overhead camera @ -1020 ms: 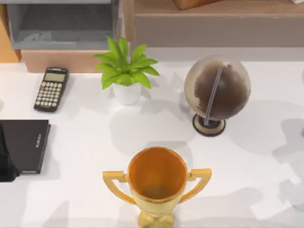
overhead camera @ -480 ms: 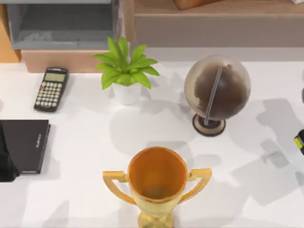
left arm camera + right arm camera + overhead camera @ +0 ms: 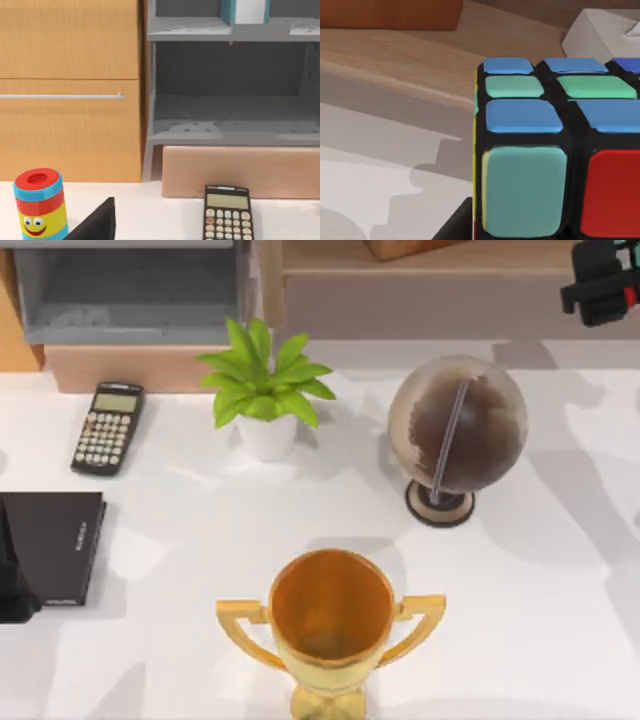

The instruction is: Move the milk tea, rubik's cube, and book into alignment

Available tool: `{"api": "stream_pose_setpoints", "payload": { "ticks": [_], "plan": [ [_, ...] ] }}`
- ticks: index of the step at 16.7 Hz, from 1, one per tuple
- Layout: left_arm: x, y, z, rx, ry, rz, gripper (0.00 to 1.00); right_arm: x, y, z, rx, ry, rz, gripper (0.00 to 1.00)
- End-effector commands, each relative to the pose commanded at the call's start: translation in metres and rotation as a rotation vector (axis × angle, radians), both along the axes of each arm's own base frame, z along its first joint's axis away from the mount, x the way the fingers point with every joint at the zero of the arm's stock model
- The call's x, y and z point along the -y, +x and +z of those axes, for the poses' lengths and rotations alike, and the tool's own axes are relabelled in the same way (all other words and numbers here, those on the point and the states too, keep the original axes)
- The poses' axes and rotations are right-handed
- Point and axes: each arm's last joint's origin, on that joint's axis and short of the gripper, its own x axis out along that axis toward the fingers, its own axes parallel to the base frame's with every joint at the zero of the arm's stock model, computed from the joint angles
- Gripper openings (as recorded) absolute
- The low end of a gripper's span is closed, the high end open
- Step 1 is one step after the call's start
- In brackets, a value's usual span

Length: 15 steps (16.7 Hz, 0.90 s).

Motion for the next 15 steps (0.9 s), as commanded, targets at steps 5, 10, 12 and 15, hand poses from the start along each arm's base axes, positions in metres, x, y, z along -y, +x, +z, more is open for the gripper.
{"api": "stream_pose_setpoints", "payload": {
  "ticks": [5,10,12,15],
  "plan": [
    [0.0,0.0,0.0,0.0,0.0,0.0,1.0,-0.033,0.019,0.079,0.447,0.199,-0.048,0.0],
    [0.0,0.0,0.0,0.0,0.0,0.0,1.0,-0.044,0.023,0.094,0.535,0.268,-0.073,0.0],
    [0.0,0.0,0.0,0.0,0.0,0.0,1.0,-0.041,0.022,0.095,0.537,0.268,-0.075,0.0],
    [0.0,0.0,0.0,0.0,0.0,0.0,1.0,-0.033,0.028,0.104,0.563,0.298,-0.105,0.0]
  ]
}}
